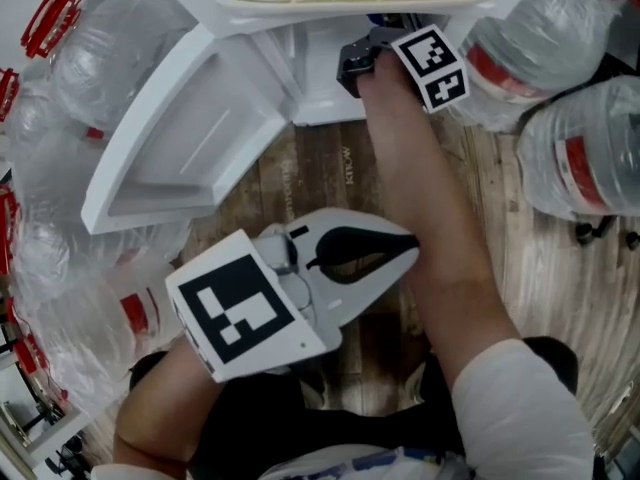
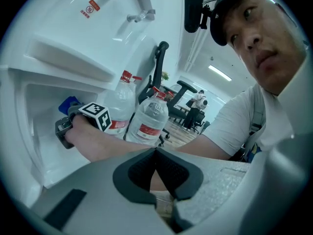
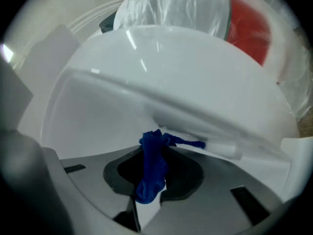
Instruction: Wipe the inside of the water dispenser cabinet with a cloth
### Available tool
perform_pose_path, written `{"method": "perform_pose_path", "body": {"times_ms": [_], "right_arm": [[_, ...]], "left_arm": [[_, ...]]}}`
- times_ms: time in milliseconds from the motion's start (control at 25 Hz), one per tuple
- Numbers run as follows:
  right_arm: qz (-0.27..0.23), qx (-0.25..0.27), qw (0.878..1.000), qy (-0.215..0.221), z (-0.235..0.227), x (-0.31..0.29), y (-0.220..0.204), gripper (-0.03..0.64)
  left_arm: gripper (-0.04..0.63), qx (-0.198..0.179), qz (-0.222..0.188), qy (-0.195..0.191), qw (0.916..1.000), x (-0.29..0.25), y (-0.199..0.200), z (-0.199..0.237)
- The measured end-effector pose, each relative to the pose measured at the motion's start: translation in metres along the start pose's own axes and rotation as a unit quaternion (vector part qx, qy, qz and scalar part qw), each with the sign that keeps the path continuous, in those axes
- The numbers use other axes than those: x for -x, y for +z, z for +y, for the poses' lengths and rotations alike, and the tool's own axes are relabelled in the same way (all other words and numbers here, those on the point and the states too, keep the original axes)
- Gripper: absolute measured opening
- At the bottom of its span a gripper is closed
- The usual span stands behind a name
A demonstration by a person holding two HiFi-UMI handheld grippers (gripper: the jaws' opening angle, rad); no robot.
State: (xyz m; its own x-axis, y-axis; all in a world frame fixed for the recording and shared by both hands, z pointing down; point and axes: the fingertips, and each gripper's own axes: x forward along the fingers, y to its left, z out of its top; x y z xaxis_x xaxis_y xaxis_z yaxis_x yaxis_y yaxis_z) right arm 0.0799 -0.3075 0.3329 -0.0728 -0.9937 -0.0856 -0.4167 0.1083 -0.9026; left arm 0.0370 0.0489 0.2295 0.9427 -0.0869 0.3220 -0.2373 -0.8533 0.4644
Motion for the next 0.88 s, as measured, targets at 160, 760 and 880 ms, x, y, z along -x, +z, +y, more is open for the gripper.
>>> {"method": "perform_pose_path", "body": {"times_ms": [160,760,880], "right_arm": [[-0.030,-0.030,0.999,0.022,0.008,0.008,0.016,0.071],[-0.079,-0.052,0.993,0.068,0.039,0.071,0.038,0.069],[-0.073,-0.027,0.995,0.066,0.038,0.081,0.038,0.069]], "left_arm": [[-0.003,0.006,0.010,0.009,0.9999,-0.003,-0.004,0.001],[-0.003,0.004,0.013,0.021,0.9997,0.000,-0.001,0.013],[-0.003,0.002,0.010,0.021,0.9997,0.002,0.001,0.014]]}}
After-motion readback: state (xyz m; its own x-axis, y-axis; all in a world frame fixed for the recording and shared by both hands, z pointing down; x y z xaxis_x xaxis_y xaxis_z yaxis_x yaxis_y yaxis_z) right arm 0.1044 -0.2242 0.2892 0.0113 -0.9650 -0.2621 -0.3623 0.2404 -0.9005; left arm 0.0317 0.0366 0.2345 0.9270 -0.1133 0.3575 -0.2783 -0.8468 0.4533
